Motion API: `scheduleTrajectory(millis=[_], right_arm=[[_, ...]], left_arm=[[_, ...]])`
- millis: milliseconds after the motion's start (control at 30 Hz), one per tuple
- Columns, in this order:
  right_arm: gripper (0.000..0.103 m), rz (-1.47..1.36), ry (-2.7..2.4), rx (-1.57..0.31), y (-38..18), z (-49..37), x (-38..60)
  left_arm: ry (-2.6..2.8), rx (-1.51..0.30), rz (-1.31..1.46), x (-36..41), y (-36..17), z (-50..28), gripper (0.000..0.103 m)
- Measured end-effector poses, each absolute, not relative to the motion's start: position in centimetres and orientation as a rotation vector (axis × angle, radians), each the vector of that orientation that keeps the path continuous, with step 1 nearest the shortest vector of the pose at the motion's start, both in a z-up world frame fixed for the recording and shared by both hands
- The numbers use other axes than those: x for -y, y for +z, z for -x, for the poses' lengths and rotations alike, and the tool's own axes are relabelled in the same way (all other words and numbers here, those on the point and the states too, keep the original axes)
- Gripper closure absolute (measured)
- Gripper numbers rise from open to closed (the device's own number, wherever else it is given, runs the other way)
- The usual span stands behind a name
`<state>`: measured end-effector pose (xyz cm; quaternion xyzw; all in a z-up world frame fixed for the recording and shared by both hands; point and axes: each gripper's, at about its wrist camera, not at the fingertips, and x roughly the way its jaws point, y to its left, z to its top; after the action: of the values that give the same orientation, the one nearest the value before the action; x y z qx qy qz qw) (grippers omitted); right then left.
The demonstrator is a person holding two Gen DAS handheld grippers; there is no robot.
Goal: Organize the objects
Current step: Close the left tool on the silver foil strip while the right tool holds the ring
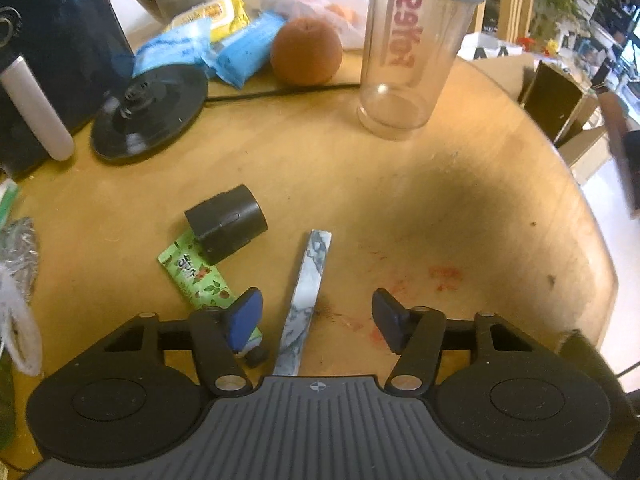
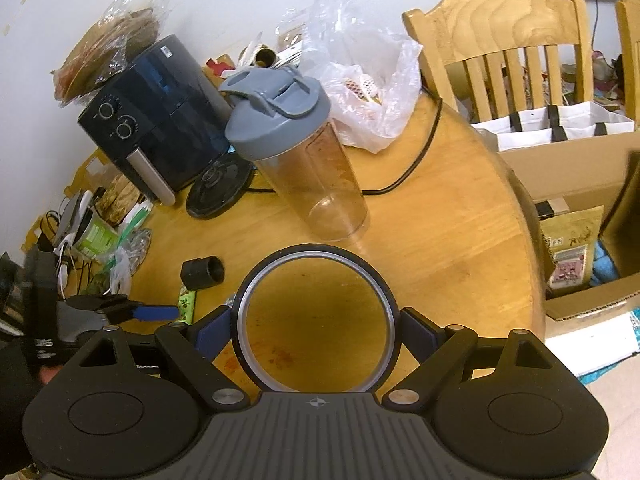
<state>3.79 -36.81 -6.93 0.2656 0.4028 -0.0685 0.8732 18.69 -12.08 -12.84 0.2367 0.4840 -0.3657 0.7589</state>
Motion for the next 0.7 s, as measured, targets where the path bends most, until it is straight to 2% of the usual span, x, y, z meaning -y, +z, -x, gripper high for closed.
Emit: scheduleTrajectory(millis=[33,167,200,300,400,700], right_arm=[[0.013,-0.557,-0.148,-0.841,-6.9,-3.7,36.8],[0.013,-0.563,-0.165,-0.834,-6.8,-3.3,37.1],[0.013,-0.565,-0.169,-0.832,-6.8,-3.2,37.2],[0.013,-0.567,-0.178,-0.828,-6.7,-2.9,37.3],[0.013,-0.569,-0.184,-0.825,-6.7,-2.7,37.3],[0.013,-0.557,-0.163,-0.821,-6.3,-2.4,36.9]], left_arm=[[-0.801,-1.061,-0.523,12.2,-13.3,-18.9,0.056],[-0.801,-1.098,-0.542,12.3,-14.8,-19.5,0.061],[-0.799,-1.107,-0.545,12.3,-15.1,-19.6,0.068],[-0.798,-1.086,-0.556,12.3,-15.0,-19.3,0.074],[-0.786,-1.079,-0.557,12.1,-14.9,-19.3,0.087],[-0.773,-1.073,-0.515,11.8,-13.6,-19.1,0.087]])
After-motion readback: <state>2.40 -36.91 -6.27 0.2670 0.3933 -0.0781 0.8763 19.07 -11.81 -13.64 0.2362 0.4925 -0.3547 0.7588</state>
